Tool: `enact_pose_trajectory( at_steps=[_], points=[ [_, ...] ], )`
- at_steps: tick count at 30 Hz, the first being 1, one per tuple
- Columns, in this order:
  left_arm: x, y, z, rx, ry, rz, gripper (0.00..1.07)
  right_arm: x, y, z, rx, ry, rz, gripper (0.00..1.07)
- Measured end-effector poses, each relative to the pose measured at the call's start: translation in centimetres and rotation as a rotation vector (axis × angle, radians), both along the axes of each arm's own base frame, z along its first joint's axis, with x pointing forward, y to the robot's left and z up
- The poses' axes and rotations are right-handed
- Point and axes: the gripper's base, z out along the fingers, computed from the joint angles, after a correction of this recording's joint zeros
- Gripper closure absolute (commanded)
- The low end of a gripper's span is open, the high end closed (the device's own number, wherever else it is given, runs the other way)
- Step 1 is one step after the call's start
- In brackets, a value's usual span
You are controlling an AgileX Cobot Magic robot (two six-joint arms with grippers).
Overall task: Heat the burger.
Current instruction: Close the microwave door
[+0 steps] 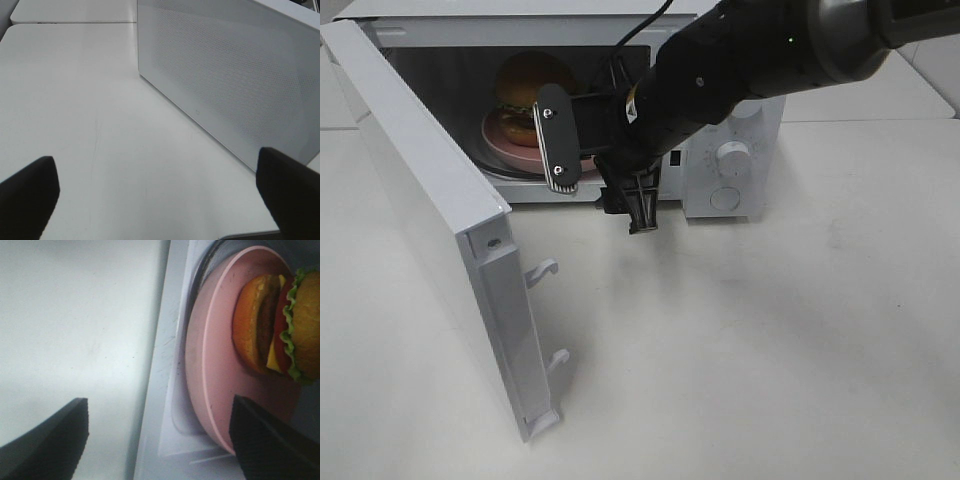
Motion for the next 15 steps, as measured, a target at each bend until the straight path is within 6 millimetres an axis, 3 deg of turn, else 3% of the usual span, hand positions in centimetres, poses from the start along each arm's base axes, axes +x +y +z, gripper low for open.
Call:
enact_pose_trajectory(
  at_steps=[15],
  points=[
    [0.0, 0.0, 0.0, 0.000, 0.000, 0.000, 0.06, -5.4, -4.3, 1.9, 0.030, 0.039, -0.048, 0.31]
  ],
)
